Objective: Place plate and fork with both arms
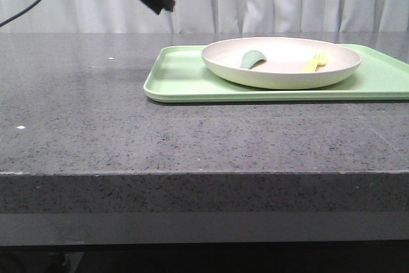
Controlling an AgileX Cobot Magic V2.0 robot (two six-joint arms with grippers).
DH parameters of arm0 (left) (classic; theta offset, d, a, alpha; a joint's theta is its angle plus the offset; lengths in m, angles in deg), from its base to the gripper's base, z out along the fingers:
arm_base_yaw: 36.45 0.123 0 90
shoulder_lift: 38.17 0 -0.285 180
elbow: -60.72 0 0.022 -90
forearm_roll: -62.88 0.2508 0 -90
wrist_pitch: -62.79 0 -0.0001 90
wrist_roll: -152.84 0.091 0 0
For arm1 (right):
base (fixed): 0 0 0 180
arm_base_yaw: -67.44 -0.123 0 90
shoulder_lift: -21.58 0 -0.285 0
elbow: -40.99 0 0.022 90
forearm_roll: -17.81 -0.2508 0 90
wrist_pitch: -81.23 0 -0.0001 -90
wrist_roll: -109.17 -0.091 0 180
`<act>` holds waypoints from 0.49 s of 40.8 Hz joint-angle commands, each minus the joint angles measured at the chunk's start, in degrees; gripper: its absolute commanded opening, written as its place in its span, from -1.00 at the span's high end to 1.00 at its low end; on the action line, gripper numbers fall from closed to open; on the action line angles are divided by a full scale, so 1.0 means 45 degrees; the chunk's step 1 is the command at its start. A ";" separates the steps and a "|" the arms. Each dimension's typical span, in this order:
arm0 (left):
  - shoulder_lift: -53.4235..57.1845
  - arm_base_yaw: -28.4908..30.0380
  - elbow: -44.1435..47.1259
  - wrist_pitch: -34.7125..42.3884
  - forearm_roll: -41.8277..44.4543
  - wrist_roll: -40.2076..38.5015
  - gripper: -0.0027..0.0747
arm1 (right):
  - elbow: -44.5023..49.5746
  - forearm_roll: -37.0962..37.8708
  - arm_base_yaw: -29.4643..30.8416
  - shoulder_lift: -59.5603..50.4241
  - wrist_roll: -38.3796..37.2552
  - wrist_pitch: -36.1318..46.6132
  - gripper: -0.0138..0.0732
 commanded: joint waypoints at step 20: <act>0.5809 0.0535 0.5776 0.3281 0.2153 -0.0019 0.98 | -0.0491 -0.0042 -0.0015 0.0104 0.0088 0.1064 -0.81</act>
